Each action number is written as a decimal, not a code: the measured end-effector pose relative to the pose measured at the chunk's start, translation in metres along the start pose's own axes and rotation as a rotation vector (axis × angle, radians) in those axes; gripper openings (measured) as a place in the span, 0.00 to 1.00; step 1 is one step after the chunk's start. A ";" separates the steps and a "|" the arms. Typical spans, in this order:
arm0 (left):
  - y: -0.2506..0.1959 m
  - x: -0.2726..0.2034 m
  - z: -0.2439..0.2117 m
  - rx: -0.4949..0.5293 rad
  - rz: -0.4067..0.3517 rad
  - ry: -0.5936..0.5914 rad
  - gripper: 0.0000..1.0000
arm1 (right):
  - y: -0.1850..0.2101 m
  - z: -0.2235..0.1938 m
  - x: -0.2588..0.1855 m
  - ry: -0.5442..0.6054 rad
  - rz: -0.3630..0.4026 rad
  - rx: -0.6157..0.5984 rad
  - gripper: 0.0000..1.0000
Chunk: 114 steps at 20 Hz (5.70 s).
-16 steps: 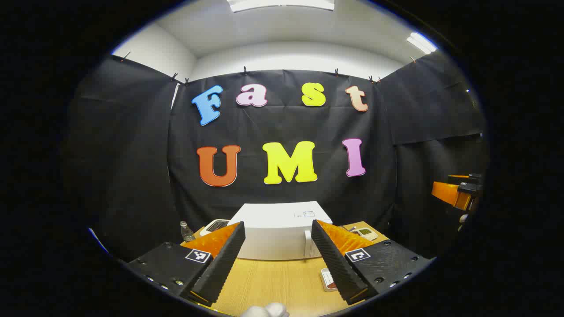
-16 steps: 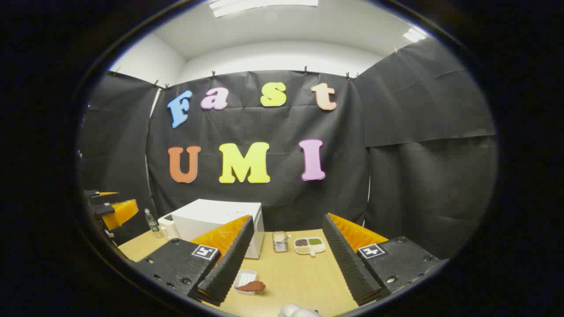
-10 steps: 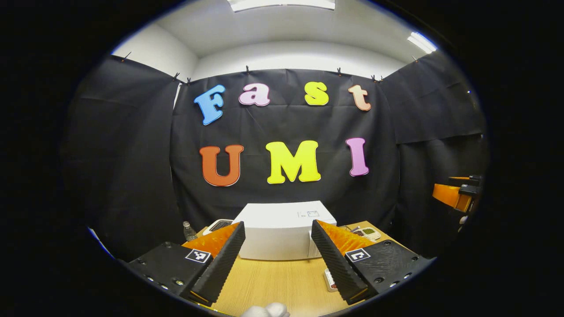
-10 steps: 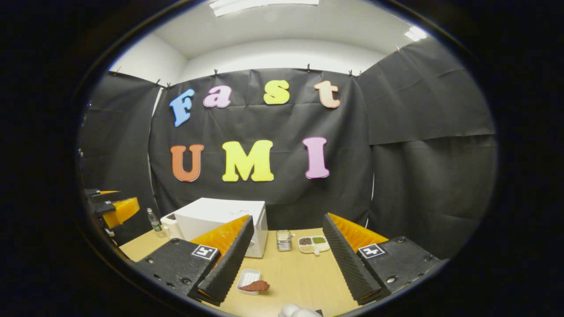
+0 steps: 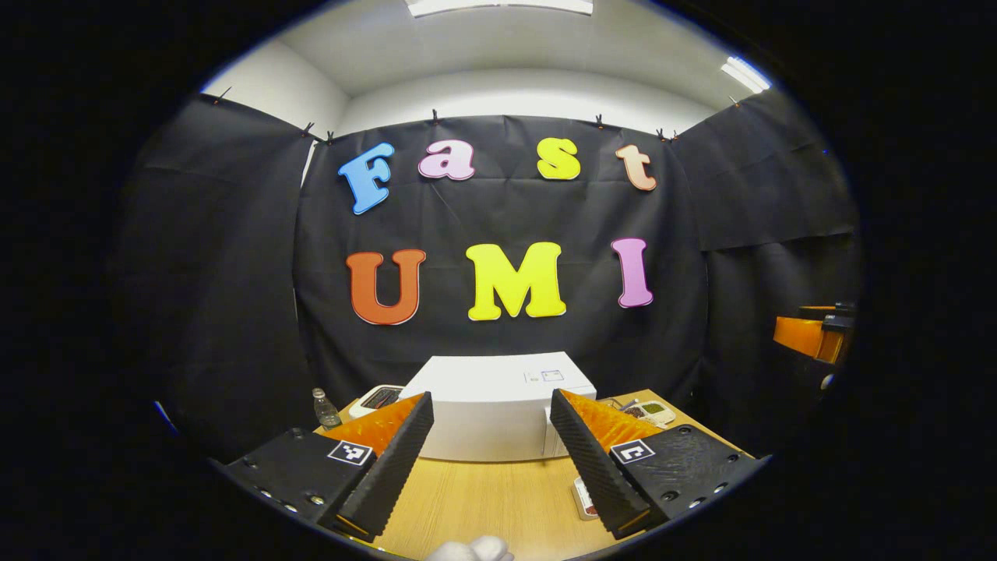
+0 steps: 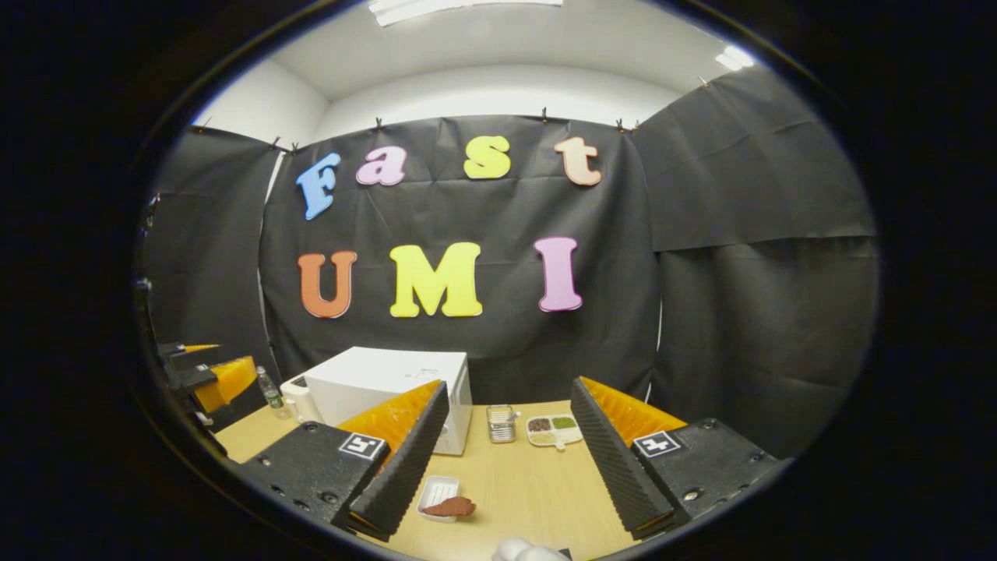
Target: Open the microwave oven with the left hand, put the food in, and close the microwave oven.
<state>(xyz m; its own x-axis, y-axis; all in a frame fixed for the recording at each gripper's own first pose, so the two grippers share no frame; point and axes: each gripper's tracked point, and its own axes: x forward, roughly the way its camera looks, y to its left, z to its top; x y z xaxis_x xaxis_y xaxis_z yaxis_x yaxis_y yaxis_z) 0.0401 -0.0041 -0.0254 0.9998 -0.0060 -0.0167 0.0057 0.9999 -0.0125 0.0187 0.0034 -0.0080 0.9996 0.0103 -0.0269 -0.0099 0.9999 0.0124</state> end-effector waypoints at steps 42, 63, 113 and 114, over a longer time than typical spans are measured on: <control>-0.123 0.267 -0.239 -0.006 -0.158 0.226 0.81 | -0.098 -0.021 -0.040 0.161 -0.265 0.009 0.92; -0.099 0.239 -0.229 -0.001 -0.099 0.184 0.13 | -0.091 -0.034 -0.046 0.203 -0.250 0.012 0.92; 0.151 -0.079 -0.154 0.105 0.253 0.196 0.94 | 0.063 -0.315 0.074 0.756 0.340 0.148 0.76; 0.145 -0.077 -0.150 0.112 0.260 0.199 0.94 | 0.063 -0.328 0.081 0.793 0.346 0.177 0.74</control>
<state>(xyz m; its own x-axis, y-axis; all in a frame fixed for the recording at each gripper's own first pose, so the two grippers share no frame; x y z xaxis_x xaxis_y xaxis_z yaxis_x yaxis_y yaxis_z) -0.0389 0.1392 -0.1755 0.9455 0.2576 -0.1994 -0.2356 0.9635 0.1273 0.0904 0.0711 -0.3376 0.6273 0.3833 -0.6779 -0.2383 0.9232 0.3015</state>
